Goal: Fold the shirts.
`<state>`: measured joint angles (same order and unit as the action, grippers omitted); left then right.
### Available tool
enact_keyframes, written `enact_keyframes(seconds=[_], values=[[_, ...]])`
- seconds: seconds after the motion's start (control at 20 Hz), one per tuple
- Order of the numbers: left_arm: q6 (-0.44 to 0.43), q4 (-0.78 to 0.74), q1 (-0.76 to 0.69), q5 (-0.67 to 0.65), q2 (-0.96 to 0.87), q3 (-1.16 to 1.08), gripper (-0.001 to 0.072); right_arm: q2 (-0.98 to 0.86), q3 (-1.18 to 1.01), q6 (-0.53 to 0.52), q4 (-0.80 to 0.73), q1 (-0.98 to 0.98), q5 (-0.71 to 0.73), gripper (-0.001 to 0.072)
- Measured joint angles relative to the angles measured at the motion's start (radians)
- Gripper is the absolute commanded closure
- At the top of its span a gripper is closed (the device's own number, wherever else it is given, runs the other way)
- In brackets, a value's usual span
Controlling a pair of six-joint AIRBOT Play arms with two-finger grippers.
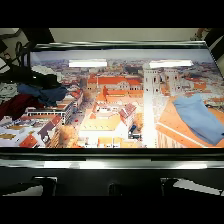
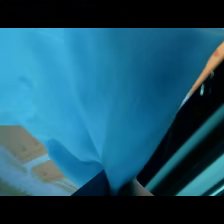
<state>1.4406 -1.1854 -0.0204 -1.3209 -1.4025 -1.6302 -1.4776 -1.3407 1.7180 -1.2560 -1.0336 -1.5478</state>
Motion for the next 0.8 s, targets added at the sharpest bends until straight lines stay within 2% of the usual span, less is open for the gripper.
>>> enact_keyframes(seconds=[0.3, 0.5, 0.65, 0.7, 0.8], values=[[0.0, 0.003, -0.038, 0.029, 0.0, 0.0, 0.0672, 0.169, 0.384, 0.125, -0.113, -0.018, 0.16, 0.0672], [0.001, 0.006, -0.057, 0.032, 0.0, 0.0, 0.0672, 0.225, 0.489, 0.153, -0.146, -0.021, 0.231, 0.0672], [0.0, 0.006, -0.067, 0.03, 0.0, 0.0, 0.0672, 0.239, 0.514, 0.158, -0.165, -0.021, 0.234, 0.067], [0.001, 0.006, -0.069, 0.029, 0.0, 0.0, 0.0672, 0.241, 0.518, 0.16, -0.169, -0.021, 0.229, 0.0615], [0.001, 0.006, -0.074, 0.029, 0.0, 0.0, 0.0672, 0.244, 0.522, 0.161, -0.18, -0.021, 0.203, 0.0308]])
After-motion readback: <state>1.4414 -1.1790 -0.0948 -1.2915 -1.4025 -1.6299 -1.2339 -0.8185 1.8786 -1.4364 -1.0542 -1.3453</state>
